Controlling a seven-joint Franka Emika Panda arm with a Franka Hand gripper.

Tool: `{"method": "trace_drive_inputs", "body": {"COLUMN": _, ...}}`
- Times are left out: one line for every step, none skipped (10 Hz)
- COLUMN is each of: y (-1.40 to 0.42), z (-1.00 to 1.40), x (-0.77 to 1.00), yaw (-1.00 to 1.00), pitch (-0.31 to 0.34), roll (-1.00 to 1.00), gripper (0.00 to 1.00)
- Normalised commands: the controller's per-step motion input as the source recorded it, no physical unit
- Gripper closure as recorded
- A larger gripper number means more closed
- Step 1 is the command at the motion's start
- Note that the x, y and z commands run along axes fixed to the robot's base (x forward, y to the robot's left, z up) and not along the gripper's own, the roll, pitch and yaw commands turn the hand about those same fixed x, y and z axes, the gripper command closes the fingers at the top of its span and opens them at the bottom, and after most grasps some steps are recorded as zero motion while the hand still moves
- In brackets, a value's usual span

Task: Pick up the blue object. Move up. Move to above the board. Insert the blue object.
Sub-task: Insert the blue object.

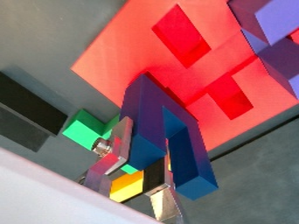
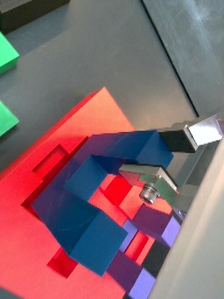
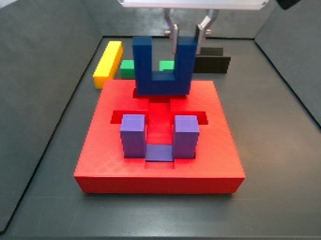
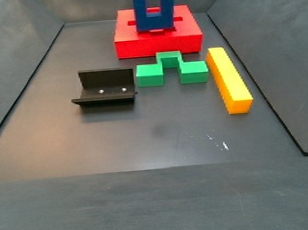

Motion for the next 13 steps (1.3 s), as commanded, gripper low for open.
{"method": "trace_drive_inputs", "body": {"y": 0.0, "z": -0.03, "x": 0.0, "yaw": 0.0, "pitch": 0.0, "roll": 0.01, "gripper": 1.0}}
{"method": "trace_drive_inputs", "body": {"y": 0.0, "z": -0.13, "x": 0.14, "yaw": 0.0, "pitch": 0.0, "roll": 0.03, "gripper": 1.0}}
{"method": "trace_drive_inputs", "body": {"y": 0.0, "z": -0.18, "x": 0.24, "yaw": 0.01, "pitch": 0.0, "roll": 0.05, "gripper": 1.0}}
{"method": "trace_drive_inputs", "body": {"y": 0.0, "z": -0.2, "x": 0.19, "yaw": 0.02, "pitch": 0.0, "roll": 0.08, "gripper": 1.0}}
{"method": "trace_drive_inputs", "body": {"y": 0.0, "z": -0.21, "x": 0.16, "yaw": 0.02, "pitch": 0.0, "roll": 0.08, "gripper": 1.0}}
{"method": "trace_drive_inputs", "body": {"y": 0.0, "z": -0.23, "x": 0.12, "yaw": 0.01, "pitch": 0.0, "roll": 0.09, "gripper": 1.0}}
{"method": "trace_drive_inputs", "body": {"y": 0.0, "z": -0.23, "x": 0.0, "yaw": 0.0, "pitch": 0.006, "roll": 0.1, "gripper": 1.0}}
{"method": "trace_drive_inputs", "body": {"y": 0.0, "z": -0.08, "x": -0.21, "yaw": -0.07, "pitch": 0.0, "roll": 0.0, "gripper": 1.0}}
{"method": "trace_drive_inputs", "body": {"y": 0.0, "z": 0.0, "x": -0.37, "yaw": -0.17, "pitch": 0.0, "roll": -0.02, "gripper": 1.0}}
{"method": "trace_drive_inputs", "body": {"y": 0.0, "z": 0.0, "x": -0.34, "yaw": -0.15, "pitch": -0.039, "roll": -0.02, "gripper": 1.0}}
{"method": "trace_drive_inputs", "body": {"y": 0.0, "z": 0.0, "x": -0.29, "yaw": -0.12, "pitch": -0.061, "roll": -0.02, "gripper": 1.0}}
{"method": "trace_drive_inputs", "body": {"y": 0.0, "z": -0.1, "x": -0.16, "yaw": -0.07, "pitch": -0.047, "roll": 0.0, "gripper": 1.0}}
{"method": "trace_drive_inputs", "body": {"y": 0.0, "z": -0.21, "x": 0.04, "yaw": -0.01, "pitch": -0.067, "roll": 0.0, "gripper": 1.0}}
